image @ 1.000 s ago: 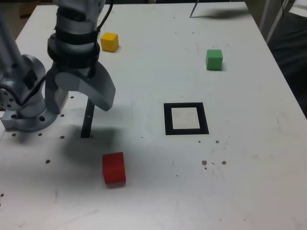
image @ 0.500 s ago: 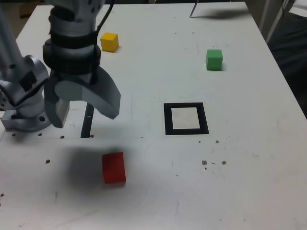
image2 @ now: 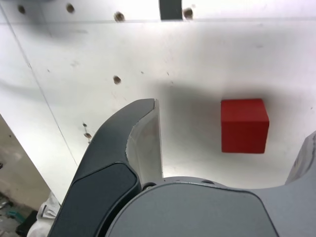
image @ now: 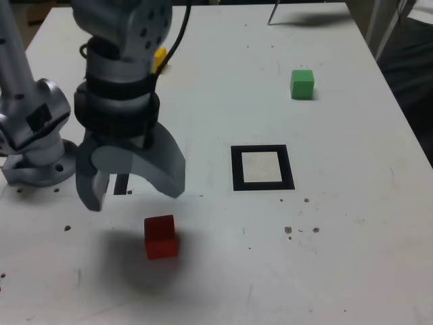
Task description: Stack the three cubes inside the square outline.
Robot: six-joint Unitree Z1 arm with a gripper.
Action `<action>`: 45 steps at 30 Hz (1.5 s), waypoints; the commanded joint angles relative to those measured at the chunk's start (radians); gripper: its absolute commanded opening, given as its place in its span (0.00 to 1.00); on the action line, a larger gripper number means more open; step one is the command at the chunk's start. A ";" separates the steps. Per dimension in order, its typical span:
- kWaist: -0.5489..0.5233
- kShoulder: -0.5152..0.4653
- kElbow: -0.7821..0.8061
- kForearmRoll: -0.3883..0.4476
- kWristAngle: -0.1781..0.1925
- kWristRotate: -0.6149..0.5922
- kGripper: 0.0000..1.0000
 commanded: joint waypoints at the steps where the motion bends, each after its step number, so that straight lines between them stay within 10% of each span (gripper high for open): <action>1: -0.013 0.020 -0.005 -0.014 -0.008 -0.007 0.99; 33: -0.022 0.215 0.034 -0.185 -0.036 -0.013 0.87; 45: -0.011 0.218 0.030 -0.183 -0.010 -0.014 0.40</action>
